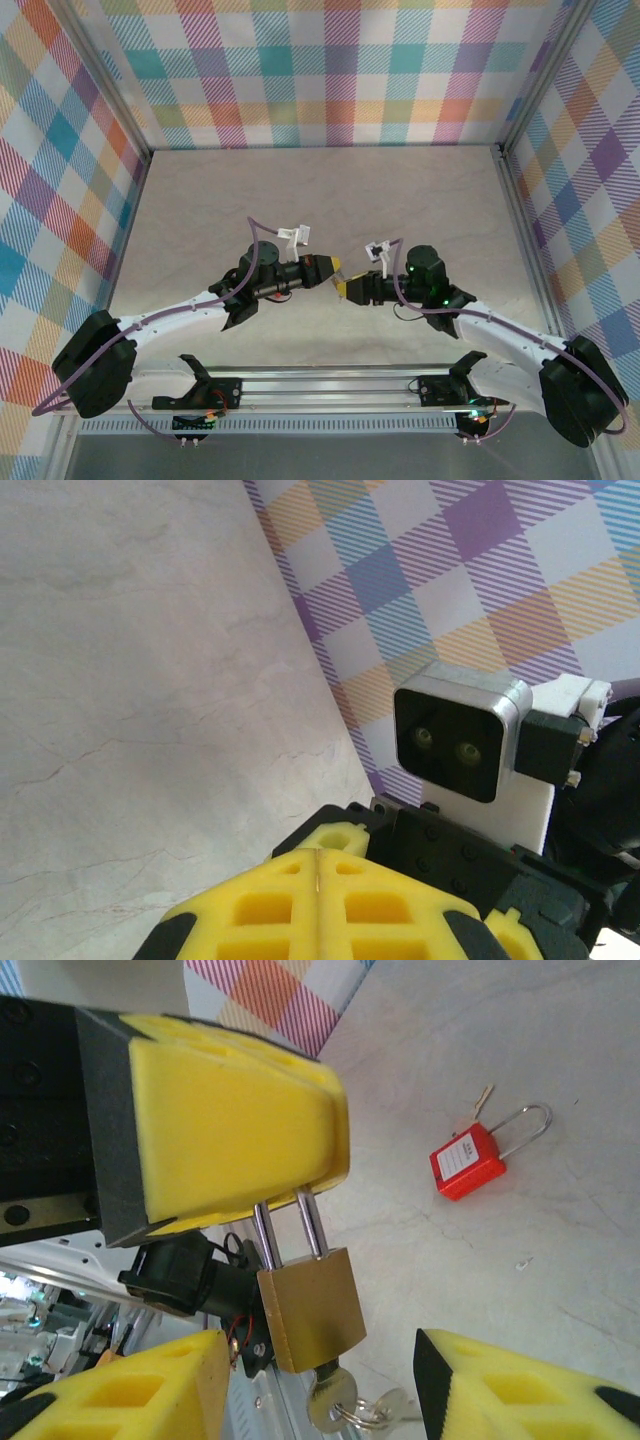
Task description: Lock with the key
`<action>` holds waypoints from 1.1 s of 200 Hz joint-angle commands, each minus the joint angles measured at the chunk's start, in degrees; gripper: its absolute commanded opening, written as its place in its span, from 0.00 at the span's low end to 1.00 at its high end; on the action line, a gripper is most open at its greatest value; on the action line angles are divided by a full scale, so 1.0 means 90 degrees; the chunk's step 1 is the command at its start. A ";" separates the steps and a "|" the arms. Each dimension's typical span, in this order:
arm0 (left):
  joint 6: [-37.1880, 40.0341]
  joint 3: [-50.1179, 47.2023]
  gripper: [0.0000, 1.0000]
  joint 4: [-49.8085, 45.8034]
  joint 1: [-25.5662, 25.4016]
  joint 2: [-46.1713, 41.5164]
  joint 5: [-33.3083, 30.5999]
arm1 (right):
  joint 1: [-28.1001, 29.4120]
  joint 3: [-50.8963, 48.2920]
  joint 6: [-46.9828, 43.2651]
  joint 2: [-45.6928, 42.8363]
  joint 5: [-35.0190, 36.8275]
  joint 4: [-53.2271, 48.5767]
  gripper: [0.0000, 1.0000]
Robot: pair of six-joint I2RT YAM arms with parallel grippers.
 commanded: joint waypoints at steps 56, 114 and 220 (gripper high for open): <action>0.0228 0.0302 0.00 -0.0343 -0.0026 -0.0020 -0.0154 | 0.0274 0.0496 -0.0347 0.0347 0.0388 -0.0016 0.42; 0.0301 0.0331 0.00 -0.0504 -0.0056 -0.0004 -0.0239 | 0.0424 0.0700 -0.0619 0.0447 0.0611 -0.0429 0.31; 0.0486 0.0456 0.00 -0.0950 -0.0064 -0.0123 -0.0462 | 0.0592 0.0677 -0.0759 0.0496 0.0827 -0.0577 0.19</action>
